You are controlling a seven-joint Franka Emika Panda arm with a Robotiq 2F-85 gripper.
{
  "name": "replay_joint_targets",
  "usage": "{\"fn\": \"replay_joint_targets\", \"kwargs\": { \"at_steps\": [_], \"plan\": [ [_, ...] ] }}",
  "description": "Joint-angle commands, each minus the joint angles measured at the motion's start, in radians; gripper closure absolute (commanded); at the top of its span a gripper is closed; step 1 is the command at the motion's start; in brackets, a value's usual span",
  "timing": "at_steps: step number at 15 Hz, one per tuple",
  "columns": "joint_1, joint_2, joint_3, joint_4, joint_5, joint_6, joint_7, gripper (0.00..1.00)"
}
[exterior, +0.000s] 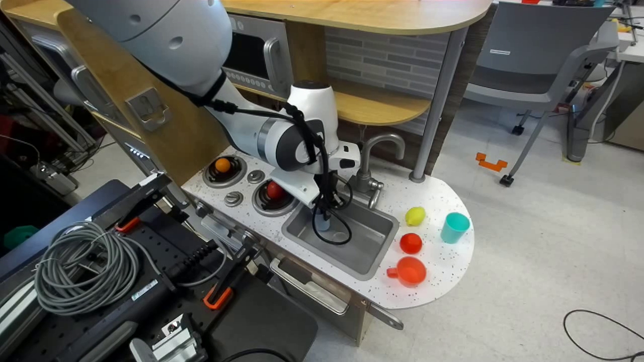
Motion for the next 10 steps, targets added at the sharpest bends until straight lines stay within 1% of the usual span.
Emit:
{"fn": "replay_joint_targets", "kwargs": {
  "at_steps": [1, 3, 6, 7, 8, 9, 10],
  "plan": [
    [-0.012, -0.016, 0.008, -0.006, 0.01, -0.015, -0.022, 0.63],
    [-0.028, -0.047, 0.016, -0.041, 0.012, -0.011, -0.042, 0.51],
    [-0.064, -0.102, 0.035, -0.1, 0.022, -0.016, -0.079, 0.27],
    [-0.08, -0.127, 0.043, -0.127, 0.028, -0.019, -0.094, 0.21],
    [-0.101, -0.16, 0.056, -0.16, 0.037, -0.029, -0.114, 0.12],
    [-0.118, -0.19, 0.064, -0.191, 0.046, -0.034, -0.13, 0.05],
    [-0.139, -0.225, 0.075, -0.224, 0.057, -0.048, -0.153, 0.01]
  ]
}}
